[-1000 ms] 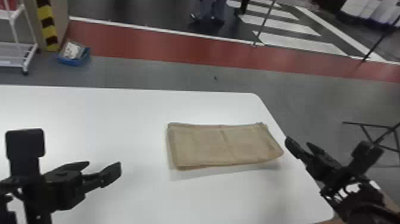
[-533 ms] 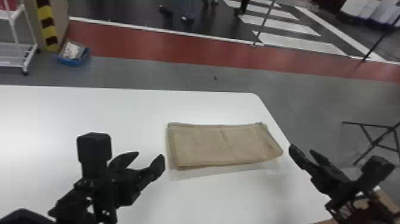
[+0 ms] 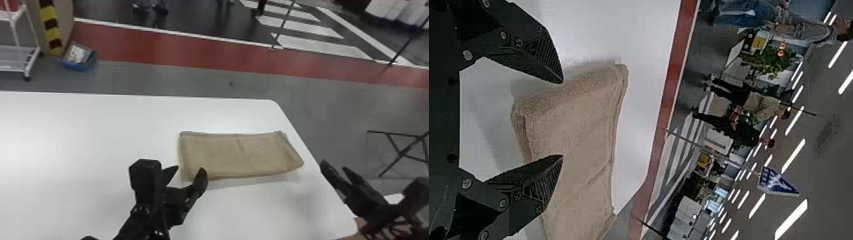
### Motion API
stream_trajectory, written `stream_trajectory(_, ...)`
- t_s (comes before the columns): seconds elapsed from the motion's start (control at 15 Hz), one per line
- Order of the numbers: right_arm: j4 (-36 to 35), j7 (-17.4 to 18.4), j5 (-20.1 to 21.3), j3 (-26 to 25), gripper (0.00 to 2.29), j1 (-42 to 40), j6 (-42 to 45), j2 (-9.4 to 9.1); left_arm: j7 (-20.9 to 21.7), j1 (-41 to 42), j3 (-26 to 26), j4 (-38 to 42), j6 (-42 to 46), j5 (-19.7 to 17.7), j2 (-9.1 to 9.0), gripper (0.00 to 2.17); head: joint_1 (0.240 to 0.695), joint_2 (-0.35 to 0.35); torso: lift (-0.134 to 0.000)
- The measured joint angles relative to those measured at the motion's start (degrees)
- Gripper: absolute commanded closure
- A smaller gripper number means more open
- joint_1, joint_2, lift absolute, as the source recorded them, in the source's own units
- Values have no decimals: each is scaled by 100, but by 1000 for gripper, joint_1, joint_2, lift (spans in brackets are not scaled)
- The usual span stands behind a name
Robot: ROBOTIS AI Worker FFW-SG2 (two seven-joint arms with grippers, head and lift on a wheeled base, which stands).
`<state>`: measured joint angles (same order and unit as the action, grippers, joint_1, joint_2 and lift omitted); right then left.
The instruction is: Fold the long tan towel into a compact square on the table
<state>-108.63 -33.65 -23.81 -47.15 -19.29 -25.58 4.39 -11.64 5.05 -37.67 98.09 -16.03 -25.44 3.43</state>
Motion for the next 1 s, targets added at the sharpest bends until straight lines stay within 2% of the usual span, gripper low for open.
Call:
stream_trajectory(0.27, 3, -45, -12, -22, 130, -45, 9, -25, -306, -299, -255, -607, 478, 101, -141, 421, 695, -350, -125)
stream_trajectory(0.73, 5, -85, -18, -114, 130, -57, 13, -16, -310, -482, -451, -997, 505, 372, -261, 424, 695, -350, -125)
stream_trajectory(0.8, 20, -89, -18, -127, 130, -54, 13, -16, -305, -488, -453, -1006, 482, 376, -264, 549, 695, -350, -125)
stream_trajectory(1.0, 34, -99, -18, -136, 130, -40, 13, -16, -311, -503, -443, -1010, 419, 383, -264, 549, 695, -350, -125)
